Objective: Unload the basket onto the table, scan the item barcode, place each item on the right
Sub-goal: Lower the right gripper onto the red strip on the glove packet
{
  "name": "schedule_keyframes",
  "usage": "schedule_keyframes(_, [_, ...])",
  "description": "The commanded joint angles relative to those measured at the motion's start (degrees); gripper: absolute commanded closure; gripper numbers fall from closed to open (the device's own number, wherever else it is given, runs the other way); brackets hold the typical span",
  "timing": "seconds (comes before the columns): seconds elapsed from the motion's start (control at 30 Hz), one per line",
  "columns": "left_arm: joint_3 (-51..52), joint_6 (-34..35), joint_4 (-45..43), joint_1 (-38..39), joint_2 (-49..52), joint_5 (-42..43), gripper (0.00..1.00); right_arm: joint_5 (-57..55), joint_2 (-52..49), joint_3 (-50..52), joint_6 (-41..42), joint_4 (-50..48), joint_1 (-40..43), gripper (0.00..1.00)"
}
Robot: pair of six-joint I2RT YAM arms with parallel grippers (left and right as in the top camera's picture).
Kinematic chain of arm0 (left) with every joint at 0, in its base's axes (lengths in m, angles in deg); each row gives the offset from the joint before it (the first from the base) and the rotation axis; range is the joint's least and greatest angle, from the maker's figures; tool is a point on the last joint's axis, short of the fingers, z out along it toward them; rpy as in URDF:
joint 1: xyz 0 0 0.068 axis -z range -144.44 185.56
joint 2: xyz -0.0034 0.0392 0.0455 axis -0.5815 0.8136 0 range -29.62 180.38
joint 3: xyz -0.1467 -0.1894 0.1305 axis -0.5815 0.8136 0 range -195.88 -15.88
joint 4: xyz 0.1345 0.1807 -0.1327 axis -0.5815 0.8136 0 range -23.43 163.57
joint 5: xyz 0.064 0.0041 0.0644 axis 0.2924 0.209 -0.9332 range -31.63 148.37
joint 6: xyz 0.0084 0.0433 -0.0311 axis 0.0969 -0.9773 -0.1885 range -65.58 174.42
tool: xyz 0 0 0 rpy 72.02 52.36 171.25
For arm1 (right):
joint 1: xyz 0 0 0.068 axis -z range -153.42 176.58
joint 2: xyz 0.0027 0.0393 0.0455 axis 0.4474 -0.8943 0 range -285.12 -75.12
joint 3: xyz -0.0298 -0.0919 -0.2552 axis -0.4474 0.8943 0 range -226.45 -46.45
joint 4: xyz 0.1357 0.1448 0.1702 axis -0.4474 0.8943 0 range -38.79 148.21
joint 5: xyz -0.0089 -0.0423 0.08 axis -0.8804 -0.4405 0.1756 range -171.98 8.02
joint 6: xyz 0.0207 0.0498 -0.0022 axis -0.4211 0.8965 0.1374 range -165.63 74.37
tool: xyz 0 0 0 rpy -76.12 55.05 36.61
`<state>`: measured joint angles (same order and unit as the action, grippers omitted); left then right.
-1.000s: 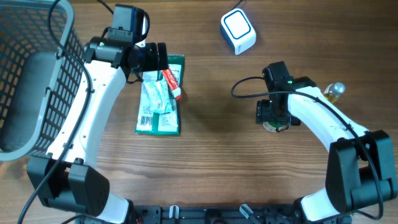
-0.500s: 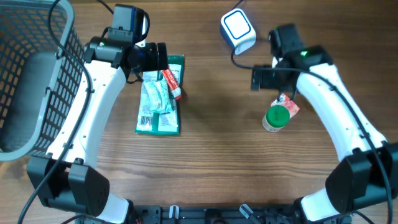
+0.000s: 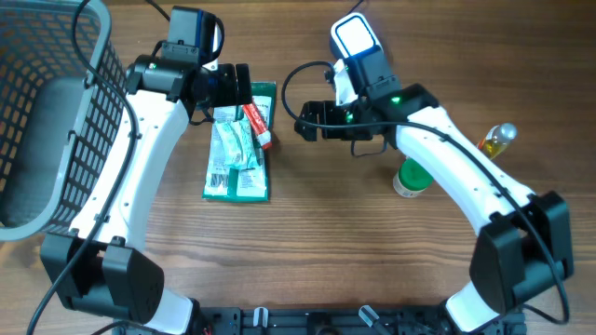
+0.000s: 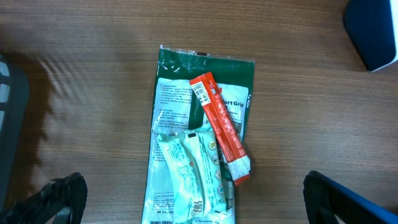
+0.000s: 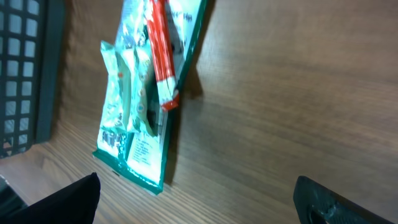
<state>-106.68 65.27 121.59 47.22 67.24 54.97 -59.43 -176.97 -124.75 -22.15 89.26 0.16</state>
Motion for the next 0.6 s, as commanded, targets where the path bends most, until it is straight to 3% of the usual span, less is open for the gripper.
schedule_keyframes(0.0, [-0.2, 0.5, -0.1, -0.2, 0.4, -0.5, 0.00, 1.9, -2.9, 0.4, 2.4, -0.9, -2.4, 0.00])
schedule_keyframes(0.57, [-0.2, 0.5, -2.0, -0.4, 0.4, -1.2, 0.00, 1.9, -4.1, 0.4, 1.5, 0.0, -3.0, 0.00])
